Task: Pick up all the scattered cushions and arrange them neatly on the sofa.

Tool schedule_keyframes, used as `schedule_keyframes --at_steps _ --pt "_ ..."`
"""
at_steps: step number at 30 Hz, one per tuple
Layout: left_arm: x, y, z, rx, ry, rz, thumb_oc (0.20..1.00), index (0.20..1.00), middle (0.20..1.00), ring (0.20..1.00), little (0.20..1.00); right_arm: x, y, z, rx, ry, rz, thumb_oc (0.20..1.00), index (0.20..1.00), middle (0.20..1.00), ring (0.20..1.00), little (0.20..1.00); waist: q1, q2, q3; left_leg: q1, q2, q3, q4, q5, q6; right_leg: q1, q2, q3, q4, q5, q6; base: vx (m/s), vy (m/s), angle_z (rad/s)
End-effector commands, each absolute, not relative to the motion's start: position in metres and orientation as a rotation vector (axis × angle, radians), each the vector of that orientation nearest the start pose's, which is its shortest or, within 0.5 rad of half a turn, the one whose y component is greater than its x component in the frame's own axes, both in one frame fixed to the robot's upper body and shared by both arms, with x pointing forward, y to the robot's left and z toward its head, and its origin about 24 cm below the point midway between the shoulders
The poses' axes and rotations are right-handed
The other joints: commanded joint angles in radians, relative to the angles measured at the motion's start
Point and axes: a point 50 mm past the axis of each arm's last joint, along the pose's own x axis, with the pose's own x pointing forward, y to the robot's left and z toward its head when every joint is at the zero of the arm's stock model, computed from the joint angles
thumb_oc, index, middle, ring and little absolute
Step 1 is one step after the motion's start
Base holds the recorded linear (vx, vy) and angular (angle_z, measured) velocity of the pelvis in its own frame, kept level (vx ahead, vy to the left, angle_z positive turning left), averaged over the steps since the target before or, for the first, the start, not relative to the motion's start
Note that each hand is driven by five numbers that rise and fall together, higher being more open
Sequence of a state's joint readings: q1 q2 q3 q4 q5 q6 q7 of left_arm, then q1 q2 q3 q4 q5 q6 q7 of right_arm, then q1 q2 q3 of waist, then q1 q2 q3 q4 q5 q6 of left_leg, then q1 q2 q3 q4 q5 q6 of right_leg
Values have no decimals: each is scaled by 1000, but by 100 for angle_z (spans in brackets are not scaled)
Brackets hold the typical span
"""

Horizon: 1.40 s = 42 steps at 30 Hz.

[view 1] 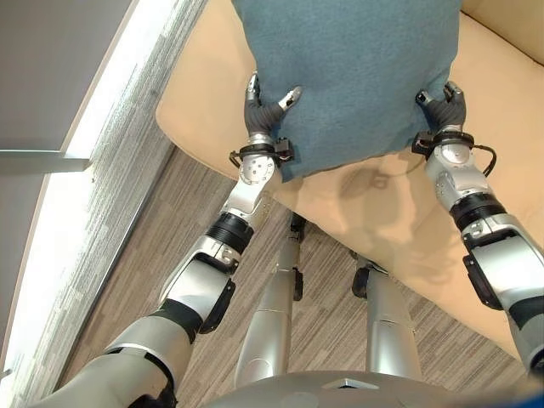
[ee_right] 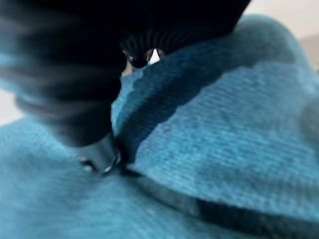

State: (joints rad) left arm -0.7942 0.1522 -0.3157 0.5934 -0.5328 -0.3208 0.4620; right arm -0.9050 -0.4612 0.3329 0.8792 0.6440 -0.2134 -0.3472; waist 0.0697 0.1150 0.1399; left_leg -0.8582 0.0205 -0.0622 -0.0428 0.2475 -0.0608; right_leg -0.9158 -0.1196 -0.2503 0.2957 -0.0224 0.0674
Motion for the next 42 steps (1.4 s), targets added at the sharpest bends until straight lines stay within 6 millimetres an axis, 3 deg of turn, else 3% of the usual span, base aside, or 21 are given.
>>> schedule_keyframes --at_steps 1,8,14,19,24,28,30,32,34,35,36,40,42 --pt "369 82 164 -238 -376 40 200 200 200 200 200 395 -135 166 102 -292 -51 200 200 200 200 200 5 -105 -59 156 -4 33 -44 -72 -108 176 -24 25 -383 194 162 -18 43 -4" --pt "355 95 138 -236 -326 62 200 200 200 200 200 371 -137 144 180 -317 -59 200 200 200 200 200 -44 -111 -70 297 -4 55 -44 -104 -105 322 -36 18 -383 187 157 -18 26 2" --pt "319 102 91 -312 -193 28 200 200 200 200 200 332 -133 90 186 -204 -40 200 200 200 200 200 -71 -122 -79 494 16 92 -44 -153 -81 526 -35 16 -383 154 146 23 27 -8" --pt "293 122 66 -223 -138 1 200 200 200 200 200 302 -150 60 133 -139 -52 200 200 200 200 200 -87 -122 -102 637 22 116 -44 -205 -35 650 -31 47 -383 125 145 96 80 -10" --pt "280 130 56 -196 -105 -5 200 200 200 200 200 285 -156 51 83 -118 -37 200 200 200 200 200 -92 -124 -105 737 5 105 -4 -265 -11 744 -27 91 -383 106 148 64 130 -33" --pt "271 136 51 -144 -89 -8 200 200 200 200 200 275 -159 53 7 -138 -33 200 200 200 200 200 -110 -114 -106 843 -35 193 -7 -310 38 765 -67 140 -339 124 190 -41 341 -85" --pt "270 138 48 -139 -81 -9 200 200 200 200 200 273 -159 52 1 -131 -32 200 200 200 200 200 -105 -113 -99 865 -36 221 -14 -317 46 754 -72 138 -313 123 194 -47 140 -122" --pt "265 143 43 -137 -62 7 200 200 200 200 200 271 -160 49 -4 -118 -30 200 200 200 200 200 -96 -116 -94 889 -31 250 -17 -323 46 746 -78 101 -302 132 194 -20 37 -107" --pt "262 149 40 -140 -48 29 200 200 200 200 200 270 -160 48 -8 -112 -27 200 200 200 200 200 -81 -118 -92 910 -26 274 -22 -330 46 748 -92 20 -292 138 194 -10 4 -98" --pt "262 149 40 -140 -48 29 200 200 200 200 200 270 -160 48 -8 -112 -27 200 200 200 200 200 -81 -118 -92 910 -26 274 -22 -330 46 748 -92 20 -292 138 194 13 -84 -47" --pt "255 151 32 -147 -14 26 200 200 200 200 200 265 -165 44 -24 -97 -38 200 200 200 200 200 -76 -123 -96 932 -15 299 -22 -336 41 757 -100 -73 -291 138 181 36 -118 -18" --pt "255 142 31 -159 -5 -4 200 200 200 200 200 262 -169 48 -41 -115 -57 200 200 200 200 200 -84 -124 -113 922 -5 283 -16 -333 29 799 -42 -23 -352 124 156 69 -192 -11" --pt "259 137 35 -176 -14 -20 200 200 200 200 200 263 -173 50 -52 -122 -71 200 200 200 200 200 -88 -126 -115 885 17 248 56 -350 10 827 -24 -32 -365 112 140 59 -204 11"
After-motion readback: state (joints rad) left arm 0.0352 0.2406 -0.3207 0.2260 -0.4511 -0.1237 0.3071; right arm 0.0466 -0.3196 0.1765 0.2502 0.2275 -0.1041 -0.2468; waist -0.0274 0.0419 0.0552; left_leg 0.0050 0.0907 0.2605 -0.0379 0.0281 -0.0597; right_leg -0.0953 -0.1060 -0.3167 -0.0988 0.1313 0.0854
